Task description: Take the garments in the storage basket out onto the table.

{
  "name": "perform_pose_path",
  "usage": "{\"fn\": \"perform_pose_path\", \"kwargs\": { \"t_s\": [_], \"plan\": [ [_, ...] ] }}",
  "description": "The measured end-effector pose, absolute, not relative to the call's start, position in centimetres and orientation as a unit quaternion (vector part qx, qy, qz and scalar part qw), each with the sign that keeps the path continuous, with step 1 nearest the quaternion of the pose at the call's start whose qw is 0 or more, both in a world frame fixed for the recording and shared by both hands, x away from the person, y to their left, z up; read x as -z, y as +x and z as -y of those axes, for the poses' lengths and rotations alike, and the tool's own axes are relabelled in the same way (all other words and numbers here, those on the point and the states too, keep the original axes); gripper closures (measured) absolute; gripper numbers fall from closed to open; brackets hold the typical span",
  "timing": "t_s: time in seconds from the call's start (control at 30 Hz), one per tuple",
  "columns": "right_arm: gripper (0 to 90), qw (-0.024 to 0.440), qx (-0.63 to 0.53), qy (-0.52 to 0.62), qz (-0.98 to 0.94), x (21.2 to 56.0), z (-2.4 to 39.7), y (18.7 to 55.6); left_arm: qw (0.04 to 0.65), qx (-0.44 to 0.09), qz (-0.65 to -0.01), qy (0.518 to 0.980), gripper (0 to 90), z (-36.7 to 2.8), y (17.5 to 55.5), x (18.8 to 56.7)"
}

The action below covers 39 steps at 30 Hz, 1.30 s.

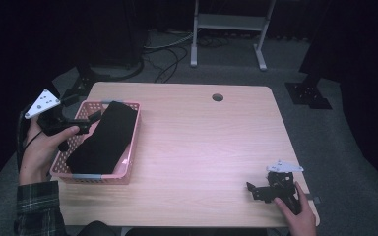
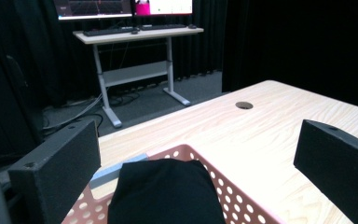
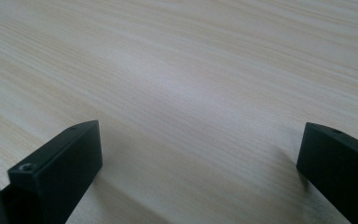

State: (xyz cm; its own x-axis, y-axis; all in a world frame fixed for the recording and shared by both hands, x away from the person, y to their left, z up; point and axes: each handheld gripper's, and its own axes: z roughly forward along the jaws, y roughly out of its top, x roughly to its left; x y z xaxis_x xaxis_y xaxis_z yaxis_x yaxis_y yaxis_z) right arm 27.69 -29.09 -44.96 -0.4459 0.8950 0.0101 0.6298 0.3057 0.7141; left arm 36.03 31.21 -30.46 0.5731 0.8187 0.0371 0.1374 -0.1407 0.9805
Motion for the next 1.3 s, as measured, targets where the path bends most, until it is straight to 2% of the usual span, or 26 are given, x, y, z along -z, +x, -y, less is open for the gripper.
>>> {"fn": "perform_pose_path", "kwargs": {
  "t_s": [1.3],
  "plan": [
    [0.0, 0.200, -0.332, 0.487, -0.783, 45.0, 29.1, 27.7, 0.469, -0.251, -0.387, 0.753, 0.0, -29.7, 38.1, 34.3]
  ]
}}
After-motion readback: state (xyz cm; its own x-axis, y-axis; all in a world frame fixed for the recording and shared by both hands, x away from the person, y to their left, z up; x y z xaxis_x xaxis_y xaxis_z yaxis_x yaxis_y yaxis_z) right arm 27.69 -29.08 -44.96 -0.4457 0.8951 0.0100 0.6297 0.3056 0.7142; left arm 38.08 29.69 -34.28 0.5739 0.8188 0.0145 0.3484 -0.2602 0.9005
